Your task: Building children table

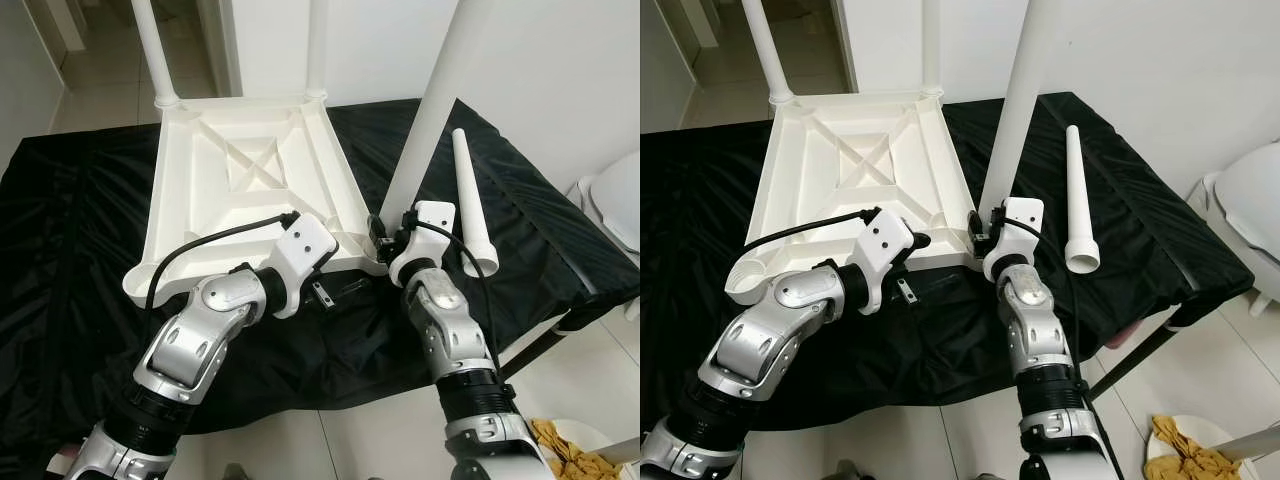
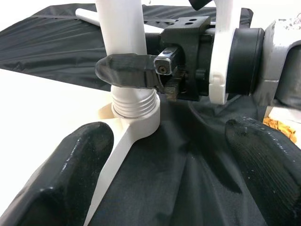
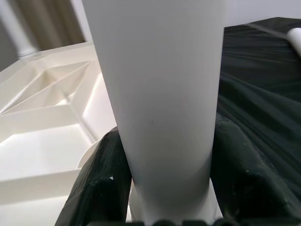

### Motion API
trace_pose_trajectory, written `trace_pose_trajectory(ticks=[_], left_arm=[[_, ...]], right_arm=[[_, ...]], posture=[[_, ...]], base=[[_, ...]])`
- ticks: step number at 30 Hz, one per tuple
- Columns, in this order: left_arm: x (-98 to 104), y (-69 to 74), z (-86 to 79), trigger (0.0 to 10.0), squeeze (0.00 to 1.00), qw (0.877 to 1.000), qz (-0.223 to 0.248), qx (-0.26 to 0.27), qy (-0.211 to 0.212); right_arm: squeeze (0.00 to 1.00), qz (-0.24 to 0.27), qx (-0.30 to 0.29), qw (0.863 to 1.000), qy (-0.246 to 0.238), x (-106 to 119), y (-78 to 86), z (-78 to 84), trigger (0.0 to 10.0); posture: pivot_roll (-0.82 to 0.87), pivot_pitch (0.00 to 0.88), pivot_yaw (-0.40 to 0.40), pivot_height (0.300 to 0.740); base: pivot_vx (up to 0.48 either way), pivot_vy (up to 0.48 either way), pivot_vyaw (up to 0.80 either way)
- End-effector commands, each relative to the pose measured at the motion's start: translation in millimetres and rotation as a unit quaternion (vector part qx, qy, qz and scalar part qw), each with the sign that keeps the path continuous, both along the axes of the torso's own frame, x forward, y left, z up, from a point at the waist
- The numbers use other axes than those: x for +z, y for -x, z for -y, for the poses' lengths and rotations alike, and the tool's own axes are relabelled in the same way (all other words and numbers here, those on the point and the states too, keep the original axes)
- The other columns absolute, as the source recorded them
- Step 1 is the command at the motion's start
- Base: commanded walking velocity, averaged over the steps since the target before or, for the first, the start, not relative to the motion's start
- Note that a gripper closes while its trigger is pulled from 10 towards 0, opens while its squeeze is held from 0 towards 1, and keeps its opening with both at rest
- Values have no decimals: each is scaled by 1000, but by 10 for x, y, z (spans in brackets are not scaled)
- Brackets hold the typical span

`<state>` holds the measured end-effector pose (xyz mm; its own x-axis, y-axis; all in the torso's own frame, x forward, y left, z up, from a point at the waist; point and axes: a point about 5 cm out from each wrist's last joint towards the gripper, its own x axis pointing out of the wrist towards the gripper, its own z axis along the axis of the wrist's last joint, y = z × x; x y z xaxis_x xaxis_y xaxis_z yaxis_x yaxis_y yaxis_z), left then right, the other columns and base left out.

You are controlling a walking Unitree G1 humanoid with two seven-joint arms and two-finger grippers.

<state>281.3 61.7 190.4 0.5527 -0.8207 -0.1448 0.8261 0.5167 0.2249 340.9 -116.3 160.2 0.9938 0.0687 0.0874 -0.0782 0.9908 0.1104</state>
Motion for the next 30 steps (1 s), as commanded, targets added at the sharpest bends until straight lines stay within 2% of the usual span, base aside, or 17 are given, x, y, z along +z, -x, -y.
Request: trace_pose_trajectory(ticks=[1, 6, 7, 8, 18, 19, 28, 29, 30], left_arm=[[5, -11, -3, 10000, 0, 1000, 4, 1, -3], [8, -11, 0, 10000, 0, 1000, 5, 1, -3], [7, -10, 0, 10000, 0, 1000, 5, 1, -3], [5, -11, -1, 10000, 0, 1000, 5, 1, -3], [-3, -3, -14, 10000, 0, 1000, 5, 3, -4], [-2, 1, -15, 10000, 0, 1000, 5, 3, -3], [-19, -2, -20, 10000, 0, 1000, 2, 11, -3], [-17, -6, -18, 10000, 0, 1000, 1, 13, -1], [-17, -6, -18, 10000, 0, 1000, 1, 13, -1]], right_arm=[[0, -25, -45, 998, -29, -92, 14, 122, 0], [0, -34, -62, 997, -34, -100, 16, 81, 0], [0, -40, -64, 997, -35, -114, 13, 64, 588], [0, -44, -59, 997, -35, -126, 9, 52, 10000], [0, -51, -14, 999, -2, -181, -39, 118, 10000], [1000, -51, -5, 999, -1, -187, -45, 134, 10000], [1000, -26, 69, 997, 24, -83, -101, 226, 10000], [835, -24, 83, 996, 30, -72, -106, 234, 10000], [835, -24, 83, 996, 30, -72, -106, 234, 10000]], posture=[[-81, 48, 14, 740], [-80, 42, 11, 740], [-78, 39, 9, 740], [-76, 36, 8, 740], [-72, 27, 5, 740], [-70, 29, 4, 740], [-66, 41, 4, 740], [-65, 42, 3, 740], [-65, 42, 3, 740]], base=[[0, 0, 0], [0, 0, 0], [0, 0, 0], [0, 0, 0], [0, 0, 0], [0, 0, 0], [0, 0, 0], [0, 0, 0], [0, 0, 0]])
